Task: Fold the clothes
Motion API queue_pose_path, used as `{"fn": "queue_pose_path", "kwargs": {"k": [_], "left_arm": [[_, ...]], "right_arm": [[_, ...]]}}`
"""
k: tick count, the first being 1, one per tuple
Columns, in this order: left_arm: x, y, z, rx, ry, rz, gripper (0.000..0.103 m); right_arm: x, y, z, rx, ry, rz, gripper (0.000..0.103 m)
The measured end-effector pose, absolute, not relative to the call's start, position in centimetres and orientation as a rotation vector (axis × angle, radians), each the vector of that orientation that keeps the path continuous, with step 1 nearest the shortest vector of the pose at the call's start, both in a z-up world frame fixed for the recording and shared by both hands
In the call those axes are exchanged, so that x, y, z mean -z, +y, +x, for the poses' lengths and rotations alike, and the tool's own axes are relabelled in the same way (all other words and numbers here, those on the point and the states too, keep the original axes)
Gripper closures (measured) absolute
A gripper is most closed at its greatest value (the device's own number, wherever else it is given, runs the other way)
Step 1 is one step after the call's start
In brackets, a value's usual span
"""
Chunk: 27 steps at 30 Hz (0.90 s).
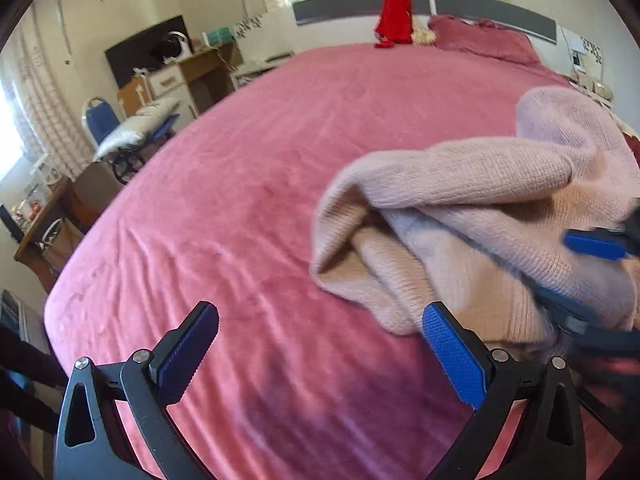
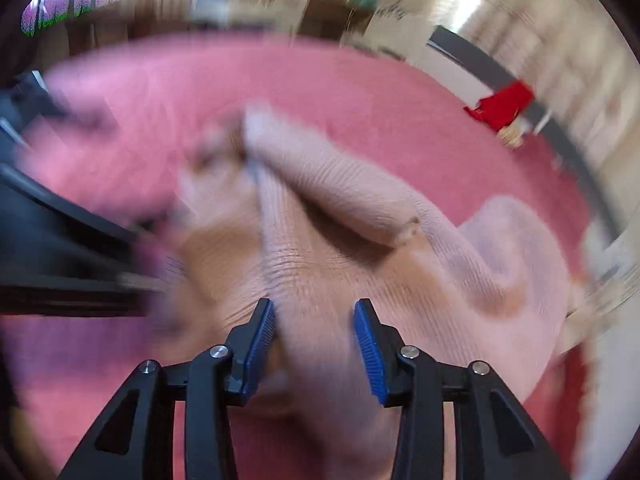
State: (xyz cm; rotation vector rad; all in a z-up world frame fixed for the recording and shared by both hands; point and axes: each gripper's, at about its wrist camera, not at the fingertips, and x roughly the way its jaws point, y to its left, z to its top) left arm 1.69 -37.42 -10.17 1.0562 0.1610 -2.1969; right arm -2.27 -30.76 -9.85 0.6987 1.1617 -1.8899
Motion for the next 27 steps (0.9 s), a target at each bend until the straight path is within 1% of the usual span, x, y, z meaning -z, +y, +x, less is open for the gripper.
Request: {"fn": "queue_pose_path", "kwargs": {"k": [1,2,3,5,7,10,13,16,19,20,21,22,23,24,26,27], "left_arm": [[10.1,-37.4,2.1,2.2,0.172,1.055,0.0],[10.0,-37.5,2.5,2.204,0.182,1.051,0.0],[9.9,-37.7,2.9,2.21,0.191,1.044,0.0],[9.7,-37.9,3.2,2.223,0.203,1.028,0.0],[9.6,-37.6,3.0,2.255,0.217,1.009,0.0],[9.4,-35.9,1.8,2.305,0.208,1.007,0.0],[9.5,-33.5,-0.4,2.393,0.185,1.048,0.0],[9.8,-30.0,-2.8,2.467,0.108,1.096,0.0],[10.8,-26.1,-5.6,2.563,0.022,1.17,0.0],[11.2,-24.9,-6.4,2.575,-0.019,1.206,0.0],[11.6,-23.7,-7.1,2.582,-0.06,1.234,0.0],[12.0,-22.5,-7.5,2.584,-0.104,1.251,0.0],[12.4,-21.4,-7.8,2.585,-0.151,1.263,0.0],[12.6,-20.6,-7.9,2.586,-0.191,1.266,0.0],[12.7,-19.8,-7.6,2.587,-0.234,1.255,0.0],[12.7,-19.7,-7.3,2.584,-0.236,1.254,0.0]], "right_arm": [[10.7,-31.3,-3.0,1.939,1.219,0.655,0.069],[10.7,-31.3,-4.1,1.986,1.201,0.652,0.097],[9.6,-30.4,-5.6,2.03,1.084,0.702,0.099],[7.0,-27.5,-8.9,2.076,0.779,0.83,0.1],[3.3,-22.8,-11.1,2.174,0.55,0.843,0.099],[-1.7,-14.4,-13.1,2.334,0.307,0.804,0.099],[-6.3,-5.0,-13.8,2.489,0.12,0.762,0.099],[-9.8,4.1,-13.5,2.651,0.046,0.728,0.099],[-9.8,11.0,-14.0,2.777,0.058,0.837,0.099],[-9.1,12.6,-14.4,2.797,0.075,0.908,0.098],[-7.3,13.6,-15.3,2.777,0.106,1.035,0.095],[-5.0,14.7,-16.3,2.737,0.13,1.178,0.094],[-2.7,15.6,-16.7,2.697,0.142,1.291,0.086],[-0.8,16.3,-16.7,2.673,0.155,1.383,0.083],[1.8,17.0,-15.4,2.682,0.159,1.469,0.082],[1.7,16.8,-14.3,2.686,0.114,1.424,0.082]]}}
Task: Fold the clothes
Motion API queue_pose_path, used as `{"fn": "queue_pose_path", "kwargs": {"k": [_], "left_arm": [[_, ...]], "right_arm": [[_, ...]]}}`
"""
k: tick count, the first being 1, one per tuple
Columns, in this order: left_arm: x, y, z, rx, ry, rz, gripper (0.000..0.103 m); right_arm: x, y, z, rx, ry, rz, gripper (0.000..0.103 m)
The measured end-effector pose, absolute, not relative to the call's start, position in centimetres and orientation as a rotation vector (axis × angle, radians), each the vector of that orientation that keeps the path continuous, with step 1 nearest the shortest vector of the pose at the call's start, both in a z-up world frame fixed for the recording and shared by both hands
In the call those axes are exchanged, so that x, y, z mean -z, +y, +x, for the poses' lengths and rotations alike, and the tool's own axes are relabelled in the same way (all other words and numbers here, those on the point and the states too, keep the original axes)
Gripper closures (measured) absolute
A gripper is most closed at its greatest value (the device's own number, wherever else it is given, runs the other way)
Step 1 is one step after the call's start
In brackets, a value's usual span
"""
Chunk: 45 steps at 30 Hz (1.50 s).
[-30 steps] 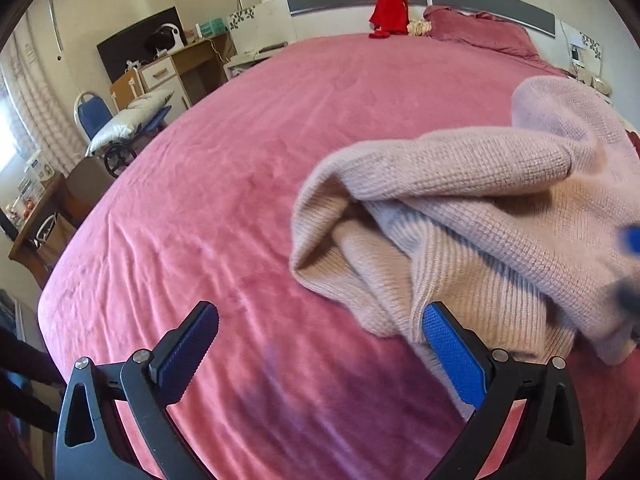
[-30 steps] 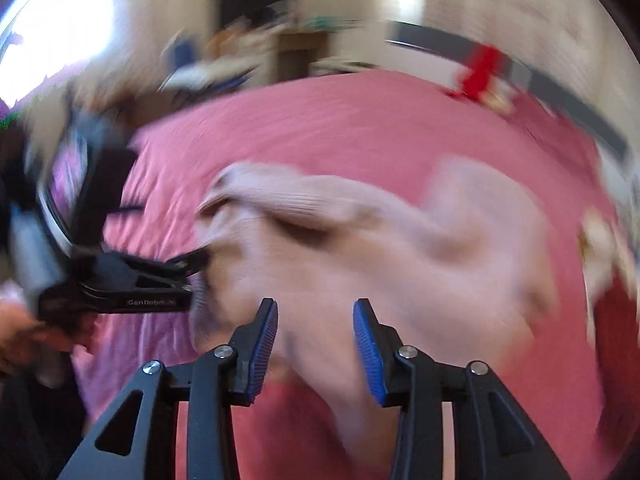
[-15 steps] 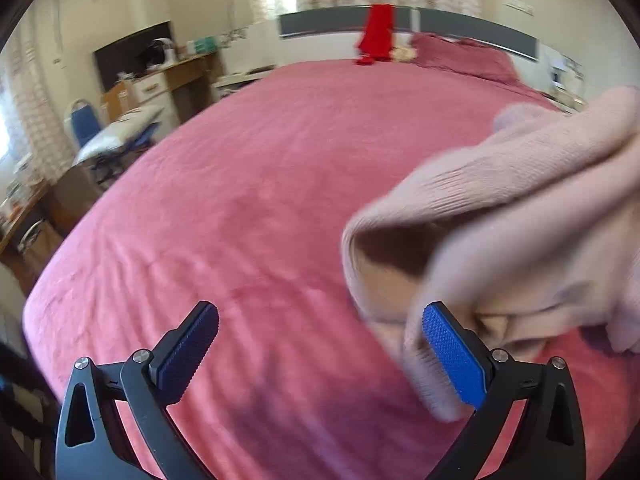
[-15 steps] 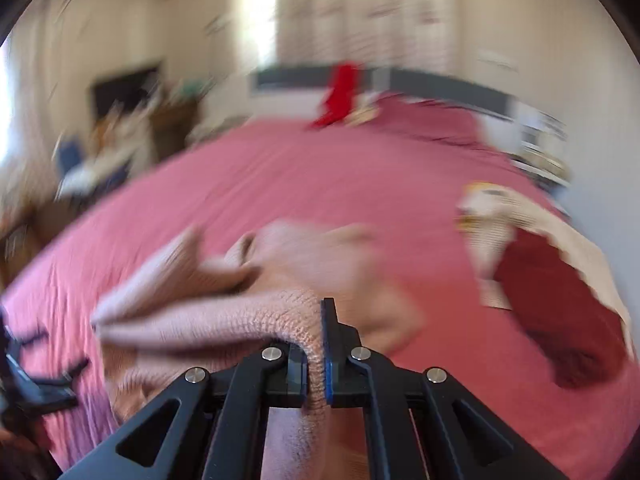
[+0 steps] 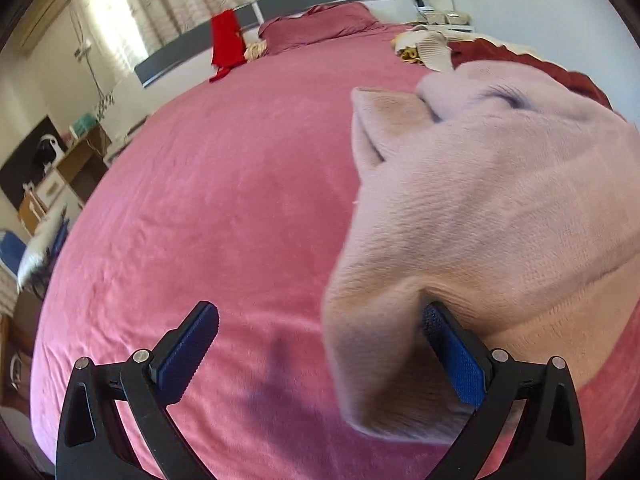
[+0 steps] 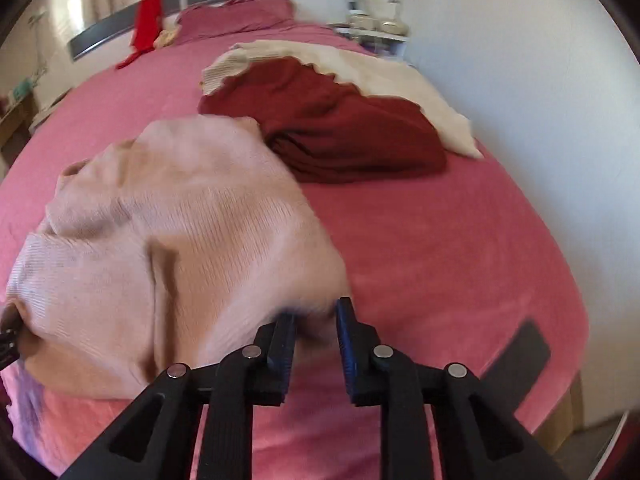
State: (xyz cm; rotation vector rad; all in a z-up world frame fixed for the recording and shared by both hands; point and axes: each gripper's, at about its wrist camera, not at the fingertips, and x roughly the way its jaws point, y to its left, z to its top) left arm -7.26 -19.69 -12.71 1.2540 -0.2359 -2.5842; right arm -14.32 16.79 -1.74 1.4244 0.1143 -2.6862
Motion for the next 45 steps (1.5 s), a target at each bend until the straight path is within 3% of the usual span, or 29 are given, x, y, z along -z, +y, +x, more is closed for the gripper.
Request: {"fn": "queue_pose_path", "kwargs": {"k": [6,9,14,17,18,26,28,30,32,35,39,43,45], "left_arm": [[12.2,-21.7,-5.0,2.563,-0.105,1.24,0.0],[11.2,-22.7,-3.0,2.561,-0.08,1.195,0.0],[9.7,-23.7,0.3,2.579,-0.026,1.119,0.0],[9.8,-23.9,2.2,2.579,0.002,1.123,0.0],[9.9,-23.8,2.8,2.584,0.009,1.117,0.0],[9.9,-24.5,7.3,2.558,0.036,1.08,0.0],[9.8,-24.8,7.9,2.539,0.032,1.076,0.0],[9.8,-25.0,8.3,2.518,0.023,1.079,0.0],[10.0,-24.9,8.3,2.501,0.016,1.091,0.0],[10.5,-24.2,7.4,2.517,0.016,1.1,0.0],[11.7,-21.2,5.0,2.593,-0.066,1.108,0.0],[13.0,-16.7,2.0,2.681,-0.323,1.095,0.0],[13.8,-14.3,1.3,2.701,-0.575,1.003,0.0]], "right_arm": [[0.5,10.9,-12.1,2.421,-0.07,1.241,0.074],[1.3,9.6,-14.2,2.428,-0.034,1.359,0.074],[5.3,10.6,-18.2,2.438,-0.244,1.551,0.07],[5.2,8.9,-18.0,2.261,-0.408,1.545,0.092],[4.3,7.6,-17.8,2.235,-0.414,1.524,0.094],[-6.5,-19.4,-11.8,1.713,-0.286,1.173,0.095],[-9.1,-26.4,-8.1,1.555,-0.223,1.076,0.09],[-10.7,-30.3,-5.1,1.49,-0.125,0.994,0.073],[-11.8,-32.3,-2.5,1.474,-0.02,0.921,0.072],[-12.0,-28.5,-1.2,1.585,0.04,0.856,0.065],[-9.2,-16.0,-1.9,1.852,0.03,0.887,0.057],[-2.8,-1.8,-3.7,2.112,-0.021,1.184,0.056],[-0.4,3.2,-4.4,2.246,0.049,1.316,0.056]]}}
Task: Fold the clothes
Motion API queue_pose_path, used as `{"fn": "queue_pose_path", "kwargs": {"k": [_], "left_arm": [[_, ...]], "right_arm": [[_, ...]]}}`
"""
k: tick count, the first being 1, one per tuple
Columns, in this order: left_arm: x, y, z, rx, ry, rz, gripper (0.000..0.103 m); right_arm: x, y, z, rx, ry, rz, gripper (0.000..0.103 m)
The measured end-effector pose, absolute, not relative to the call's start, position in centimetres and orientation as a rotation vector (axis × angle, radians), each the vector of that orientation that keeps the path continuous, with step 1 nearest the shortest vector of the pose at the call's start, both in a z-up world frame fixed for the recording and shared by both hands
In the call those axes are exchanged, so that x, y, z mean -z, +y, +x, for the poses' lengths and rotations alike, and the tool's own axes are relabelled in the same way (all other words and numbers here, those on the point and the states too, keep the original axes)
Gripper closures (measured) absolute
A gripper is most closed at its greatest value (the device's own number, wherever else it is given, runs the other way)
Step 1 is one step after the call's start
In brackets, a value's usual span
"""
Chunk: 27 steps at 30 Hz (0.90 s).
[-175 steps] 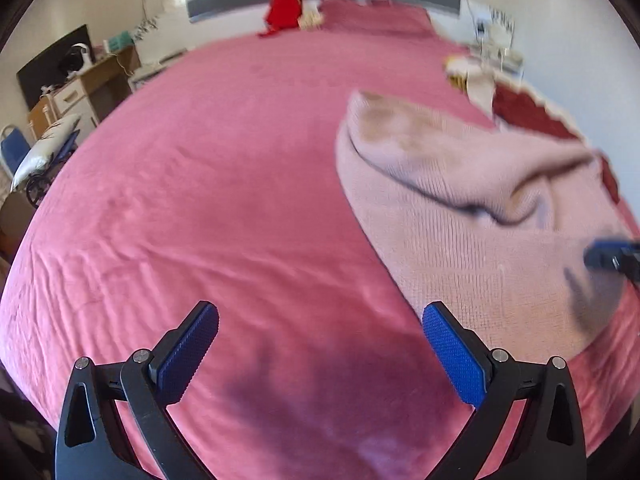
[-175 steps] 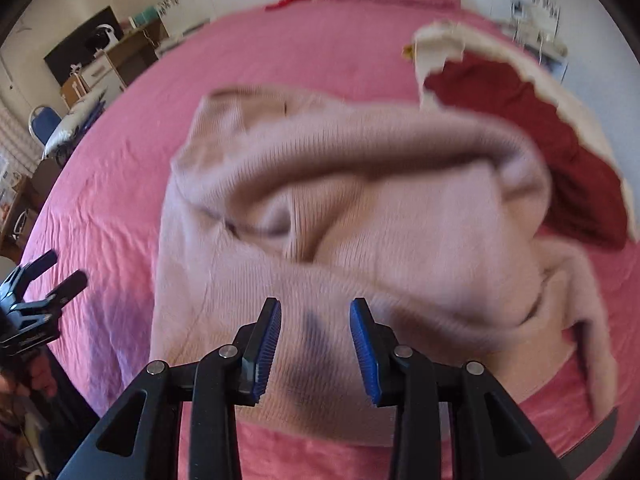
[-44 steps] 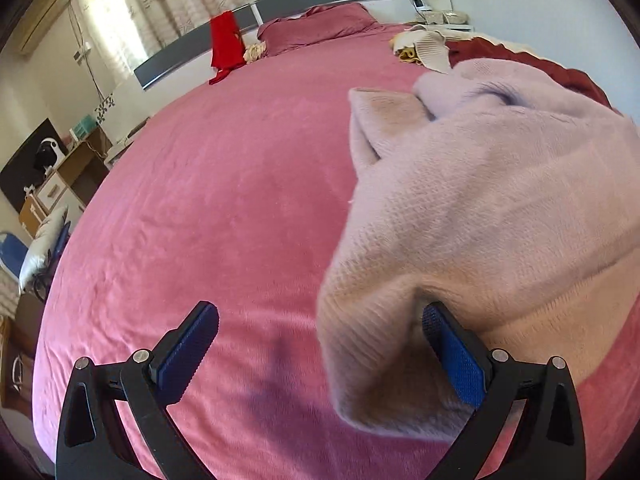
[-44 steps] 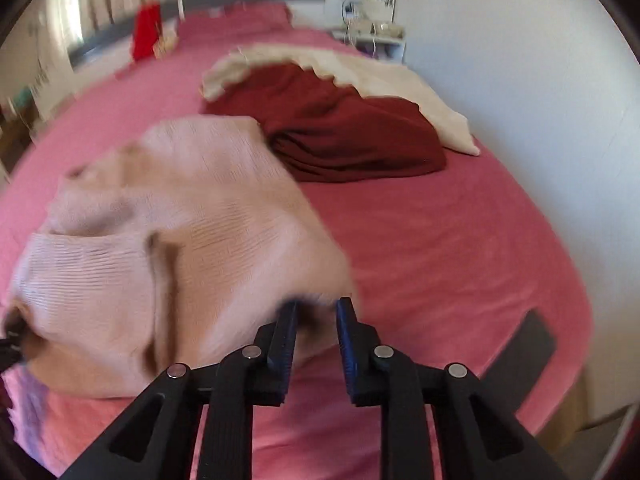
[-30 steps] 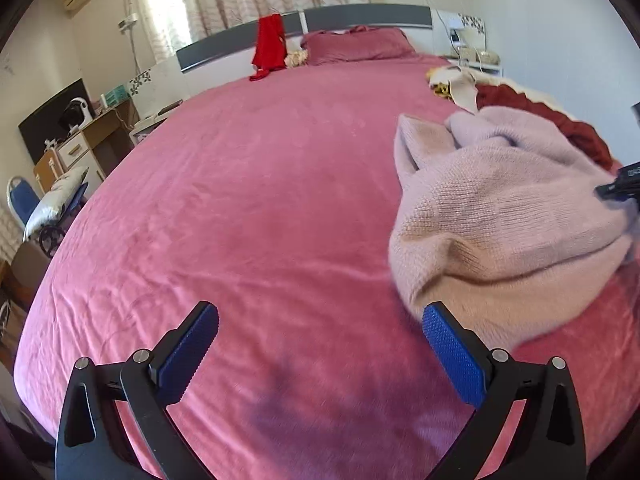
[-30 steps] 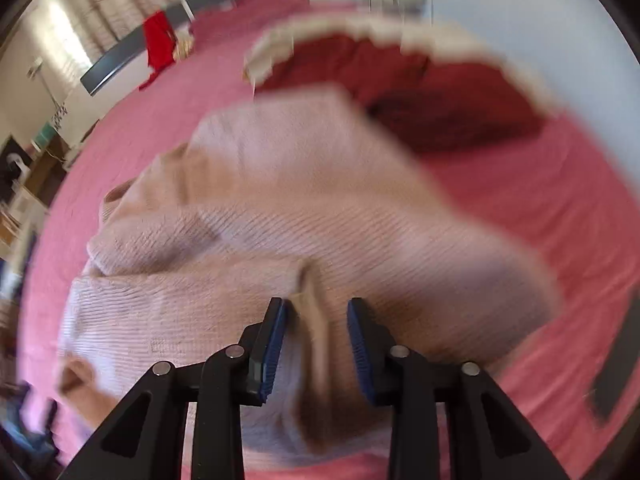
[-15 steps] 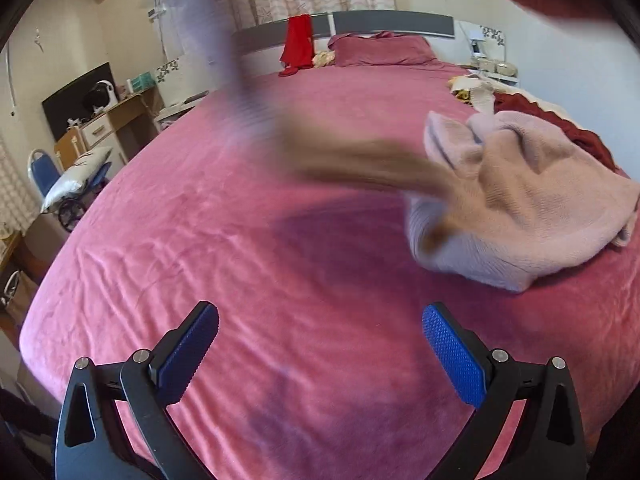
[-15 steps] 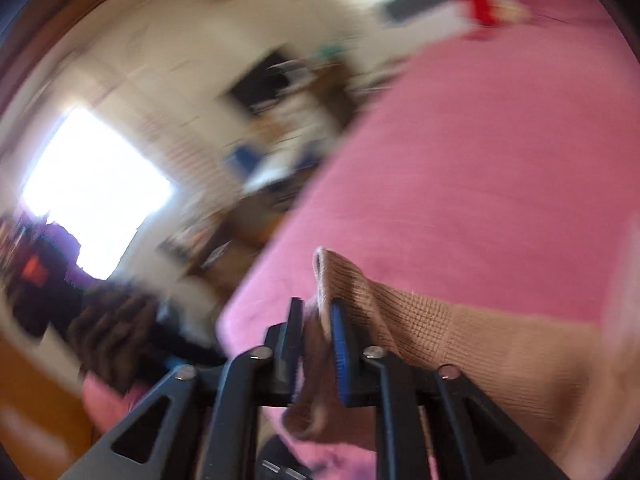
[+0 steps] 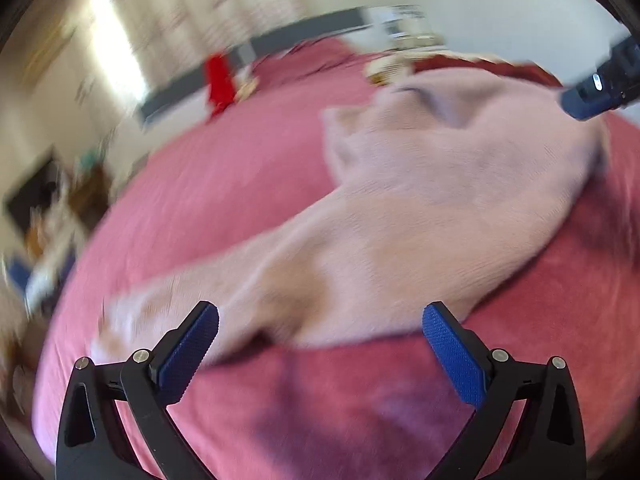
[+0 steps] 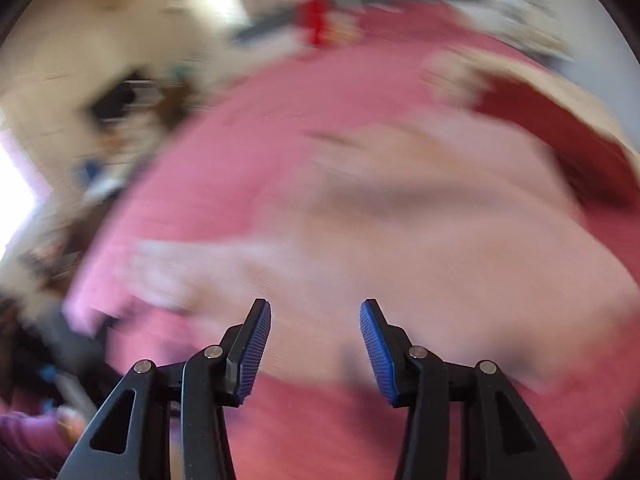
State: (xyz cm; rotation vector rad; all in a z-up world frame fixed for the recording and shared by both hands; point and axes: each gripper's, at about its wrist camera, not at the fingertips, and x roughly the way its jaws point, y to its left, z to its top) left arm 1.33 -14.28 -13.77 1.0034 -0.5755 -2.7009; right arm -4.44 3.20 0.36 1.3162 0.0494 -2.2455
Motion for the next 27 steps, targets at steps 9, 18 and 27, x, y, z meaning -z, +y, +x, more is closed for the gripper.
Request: {"fn": "queue_pose_path", "kwargs": {"k": [9,18,27], "left_arm": [[17.7,-9.2,1.1,2.6,-1.347,0.637,0.0],[17.6,-9.6,2.7,2.592,-1.521,0.524,0.0],[17.4,-8.8,4.0,2.697,-1.657,0.597,0.0]], "right_arm": [[4.2,11.0,-1.7,2.47,0.952,1.031,0.056],[7.1,7.2,-2.9,2.338,1.402,0.722,0.056],[8.2,7.3,-2.8,2.185,1.592,0.629,0.056]]}}
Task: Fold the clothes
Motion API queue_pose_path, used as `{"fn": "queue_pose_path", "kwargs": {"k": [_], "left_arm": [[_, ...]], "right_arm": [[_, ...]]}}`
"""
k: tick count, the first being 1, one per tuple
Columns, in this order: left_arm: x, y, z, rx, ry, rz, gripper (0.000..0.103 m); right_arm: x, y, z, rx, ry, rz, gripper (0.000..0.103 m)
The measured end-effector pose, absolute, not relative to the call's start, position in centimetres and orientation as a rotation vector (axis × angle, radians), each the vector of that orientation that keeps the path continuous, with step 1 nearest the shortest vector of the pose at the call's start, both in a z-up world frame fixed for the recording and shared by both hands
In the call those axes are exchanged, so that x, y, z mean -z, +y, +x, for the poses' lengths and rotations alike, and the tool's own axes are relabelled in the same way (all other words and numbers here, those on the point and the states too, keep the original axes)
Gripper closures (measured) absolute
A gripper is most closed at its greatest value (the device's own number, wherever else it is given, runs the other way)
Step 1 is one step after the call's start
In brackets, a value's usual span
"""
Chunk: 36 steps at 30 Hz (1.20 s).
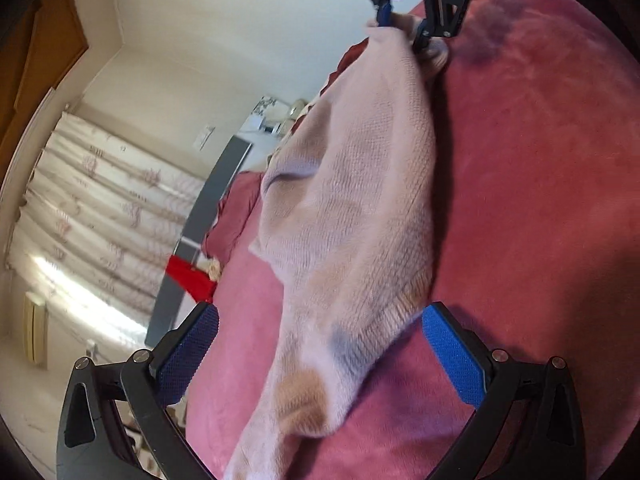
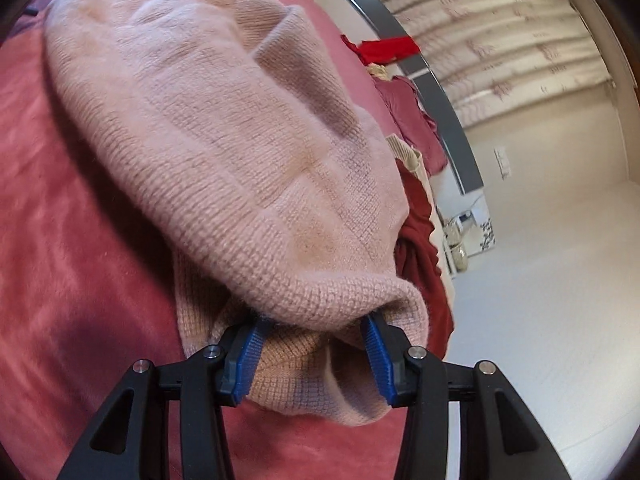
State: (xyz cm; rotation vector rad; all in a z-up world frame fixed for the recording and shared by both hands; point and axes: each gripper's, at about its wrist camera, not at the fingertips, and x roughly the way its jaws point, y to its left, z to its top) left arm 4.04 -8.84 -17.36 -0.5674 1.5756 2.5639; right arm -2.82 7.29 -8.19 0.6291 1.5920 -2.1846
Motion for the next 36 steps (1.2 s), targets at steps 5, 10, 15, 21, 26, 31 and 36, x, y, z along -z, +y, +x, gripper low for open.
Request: {"fn": "queue_pose_path", "kwargs": {"k": [5,10,15,21,26,31,36], "left_arm": [[17.2,-9.7,0.7,-2.47,1.559,-0.679,0.0],[17.2,-12.8,1.1,-2.315,1.751,-0.632,0.0],[17.9,-11.5,-0.6,-2.305,1.752,-0.594,0.0],[18.3,-9.3,-2.9,-2.487,1.707,-0.528,0.0],[17.8,-8.8,-3.9,-2.665,1.671,-0.439,0.0],[18.6,-8.3,-5.1,-2.597,1.732,-0.403,0.0],[16.2,-10.2,-7.2,-2.693,1.43,-0.629,0.066]], "right_arm": [[8.9,6.3,-4.5,2.163,1.678,0.604,0.056],[8.8,6.4,-5.3,2.124,1.768,0.505,0.056],[9.0,6.3,-4.5,2.124,1.791,0.424,0.056],[9.0,7.5,-3.1,2.199,1.811,0.382,0.056],[9.9,6.2,-3.8,2.216,1.854,0.272,0.056],[11.8,3.0,-5.9,2.068,1.883,0.253,0.06],[7.3,2.3,-10.0,2.188,1.264,0.687,0.092]]}}
